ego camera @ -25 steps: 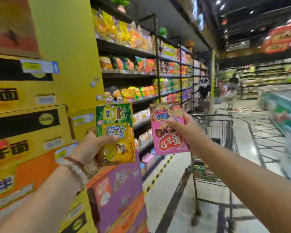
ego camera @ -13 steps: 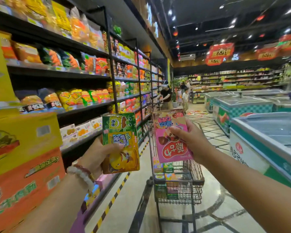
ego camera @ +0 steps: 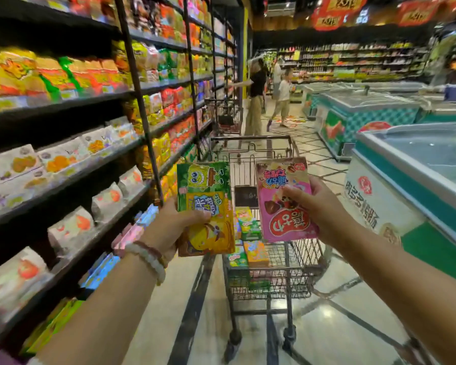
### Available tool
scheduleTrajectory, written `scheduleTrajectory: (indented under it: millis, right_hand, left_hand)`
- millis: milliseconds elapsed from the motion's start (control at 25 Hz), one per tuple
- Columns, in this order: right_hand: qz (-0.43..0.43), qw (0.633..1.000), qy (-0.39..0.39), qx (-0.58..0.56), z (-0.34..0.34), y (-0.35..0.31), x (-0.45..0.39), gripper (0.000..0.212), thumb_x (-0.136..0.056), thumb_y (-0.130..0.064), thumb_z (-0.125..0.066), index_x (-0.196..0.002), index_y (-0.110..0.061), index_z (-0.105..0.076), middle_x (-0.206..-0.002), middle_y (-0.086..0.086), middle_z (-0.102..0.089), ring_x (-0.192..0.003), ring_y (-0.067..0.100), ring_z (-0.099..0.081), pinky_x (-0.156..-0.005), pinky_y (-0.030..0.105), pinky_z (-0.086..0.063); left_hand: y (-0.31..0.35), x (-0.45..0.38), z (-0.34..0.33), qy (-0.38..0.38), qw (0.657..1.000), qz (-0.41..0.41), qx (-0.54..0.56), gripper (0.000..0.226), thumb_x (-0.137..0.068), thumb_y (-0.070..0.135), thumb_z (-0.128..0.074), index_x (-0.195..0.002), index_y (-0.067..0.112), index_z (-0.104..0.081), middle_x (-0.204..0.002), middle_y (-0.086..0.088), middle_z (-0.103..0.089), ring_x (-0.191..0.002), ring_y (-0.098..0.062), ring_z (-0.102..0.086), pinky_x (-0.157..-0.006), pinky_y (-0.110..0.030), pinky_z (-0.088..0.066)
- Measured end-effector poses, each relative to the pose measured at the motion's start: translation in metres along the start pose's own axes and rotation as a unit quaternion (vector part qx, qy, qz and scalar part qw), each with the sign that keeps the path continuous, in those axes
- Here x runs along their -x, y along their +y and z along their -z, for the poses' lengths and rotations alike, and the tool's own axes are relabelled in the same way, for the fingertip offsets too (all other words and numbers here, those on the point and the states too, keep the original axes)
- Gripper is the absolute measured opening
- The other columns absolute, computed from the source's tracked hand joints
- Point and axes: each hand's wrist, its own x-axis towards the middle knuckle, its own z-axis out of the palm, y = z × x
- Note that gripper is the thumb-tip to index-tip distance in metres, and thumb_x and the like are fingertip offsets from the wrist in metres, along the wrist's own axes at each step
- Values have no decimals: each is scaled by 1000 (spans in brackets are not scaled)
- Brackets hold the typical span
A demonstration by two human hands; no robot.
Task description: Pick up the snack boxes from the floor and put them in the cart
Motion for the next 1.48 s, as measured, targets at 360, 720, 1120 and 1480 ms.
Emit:
scheduleTrajectory:
  millis: [360, 720, 1120, 1480]
  right_hand:
    - [-107, 992, 68, 4, 40, 122, -113, 28, -84, -20, -70, -108, -13, -56, -84, 11, -67, -66, 29, -66, -60, 37, -52]
    - [-270, 962, 36, -10, 113, 266, -233, 49, -77, -18, -72, -120, -7, -51, -94, 14, -70, -67, 22, -68, -55, 30, -55]
    - [-396, 915, 76, -19, 125, 407, -278, 30, -85, -10, -68, -112, -10, -55, -80, 6, -73, -60, 19, -69, -58, 32, -58]
    - [-387, 908, 51, 151, 114, 454, -290, 43, -80, -33, -72, -117, -18, -55, -103, 10, -69, -84, 25, -70, -75, 41, -58]
  left_hand:
    - [-109, -152, -5, -11, 988, 152, -31, 85, -49, 7, -82, -126, 4, -47, -110, -19, -67, -91, -34, -68, -73, -46, -58]
    - [-247, -262, -44, 149, 951, 256, -92, 53, -73, -1, -74, -115, 8, -44, -100, -8, -66, -70, -14, -66, -61, -28, -55]
    - [-365, -313, -48, 208, 891, 237, -327, 66, -74, 21, -76, -121, 7, -32, -119, -19, -53, -100, -34, -57, -86, -37, -48]
    - [-390, -318, -43, 208, 842, 217, -448, 51, -85, 14, -61, -128, -5, -40, -129, -21, -44, -119, -34, -44, -96, -32, -34]
